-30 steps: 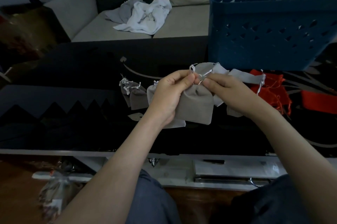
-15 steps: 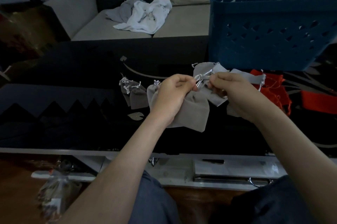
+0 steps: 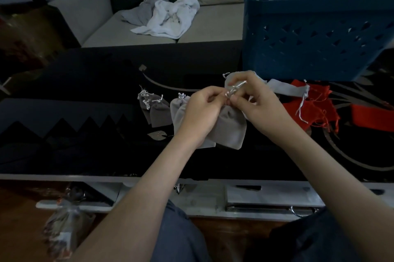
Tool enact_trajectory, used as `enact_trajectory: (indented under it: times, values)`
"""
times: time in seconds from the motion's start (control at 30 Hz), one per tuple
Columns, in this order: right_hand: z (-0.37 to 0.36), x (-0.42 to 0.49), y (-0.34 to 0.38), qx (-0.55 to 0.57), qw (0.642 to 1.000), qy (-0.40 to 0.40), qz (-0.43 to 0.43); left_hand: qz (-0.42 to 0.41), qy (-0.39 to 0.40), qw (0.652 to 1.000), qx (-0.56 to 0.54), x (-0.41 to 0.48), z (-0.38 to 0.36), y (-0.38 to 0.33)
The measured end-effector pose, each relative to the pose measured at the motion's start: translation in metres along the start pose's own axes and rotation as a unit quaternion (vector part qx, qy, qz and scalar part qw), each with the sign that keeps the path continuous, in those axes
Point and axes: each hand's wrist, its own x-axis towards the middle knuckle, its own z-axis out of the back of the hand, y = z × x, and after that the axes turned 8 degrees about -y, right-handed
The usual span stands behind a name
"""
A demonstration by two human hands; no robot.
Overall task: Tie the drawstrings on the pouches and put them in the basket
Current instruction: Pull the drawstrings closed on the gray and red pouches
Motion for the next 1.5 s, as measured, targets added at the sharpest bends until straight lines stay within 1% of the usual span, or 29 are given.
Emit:
enact_trajectory:
  times: [0.13, 0.23, 0.3, 0.37, 0.5, 0.63, 0.7, 0.83, 0.9, 1.0, 1.07, 1.13, 1.2, 1.27, 1.33, 1.43, 1.5]
  values:
    - [0.002, 0.001, -0.004, -0.002, 1.000, -0.001, -0.016, -0.012, 0.017, 0.999, 0.027, -0.003, 0.001, -0.002]
    - [0.000, 0.001, -0.008, -0.058, 0.998, -0.017, -0.011, -0.020, 0.024, 0.998, 0.047, -0.003, -0.001, 0.001]
    - [-0.001, 0.001, -0.008, -0.073, 0.997, -0.026, -0.013, -0.036, 0.015, 0.996, 0.075, -0.002, -0.003, 0.004]
    - [0.000, 0.001, -0.005, -0.066, 0.997, -0.020, -0.024, -0.051, 0.005, 0.995, 0.091, -0.002, -0.003, 0.005]
    - [0.000, 0.000, -0.001, -0.042, 0.998, -0.008, -0.037, -0.063, -0.004, 0.995, 0.080, -0.003, -0.001, 0.002]
    - [0.000, 0.001, -0.003, -0.047, 0.997, -0.027, -0.048, -0.031, -0.023, 0.998, 0.053, 0.001, -0.002, 0.006]
    - [-0.001, 0.001, -0.003, -0.066, 0.997, -0.035, -0.036, -0.008, -0.025, 0.999, 0.037, 0.003, -0.002, 0.007]
    - [-0.002, 0.002, -0.004, -0.092, 0.995, -0.038, -0.021, 0.017, 0.014, 0.998, 0.061, 0.003, -0.003, 0.007]
    - [-0.002, 0.003, -0.005, -0.090, 0.995, -0.038, -0.021, 0.022, 0.017, 0.998, 0.056, 0.003, -0.003, 0.007]
    - [-0.004, 0.003, -0.005, -0.055, 0.997, -0.038, -0.041, 0.023, 0.003, 0.999, 0.043, 0.004, -0.002, 0.007]
    - [-0.005, 0.003, -0.003, -0.009, 0.997, -0.020, -0.069, 0.020, -0.005, 1.000, 0.017, 0.004, -0.002, 0.007]
    - [-0.006, 0.003, -0.004, -0.003, 0.997, 0.008, -0.081, 0.006, -0.018, 1.000, -0.002, 0.003, -0.002, 0.006]
    - [-0.007, 0.001, -0.006, -0.016, 0.995, 0.035, -0.087, -0.020, -0.044, 0.999, 0.014, 0.003, -0.003, 0.005]
    - [-0.007, 0.000, -0.007, 0.026, 0.992, 0.039, -0.118, -0.040, -0.059, 0.997, 0.034, 0.002, -0.003, 0.005]
    - [-0.006, -0.001, -0.004, 0.074, 0.986, 0.029, -0.149, -0.058, -0.057, 0.996, 0.048, -0.001, -0.003, 0.003]
    - [-0.004, 0.000, -0.004, 0.084, 0.983, 0.027, -0.162, -0.079, -0.047, 0.994, 0.055, -0.002, -0.003, 0.002]
    - [-0.004, 0.001, -0.002, 0.084, 0.983, 0.030, -0.162, -0.058, -0.038, 0.997, 0.029, -0.001, -0.002, 0.001]
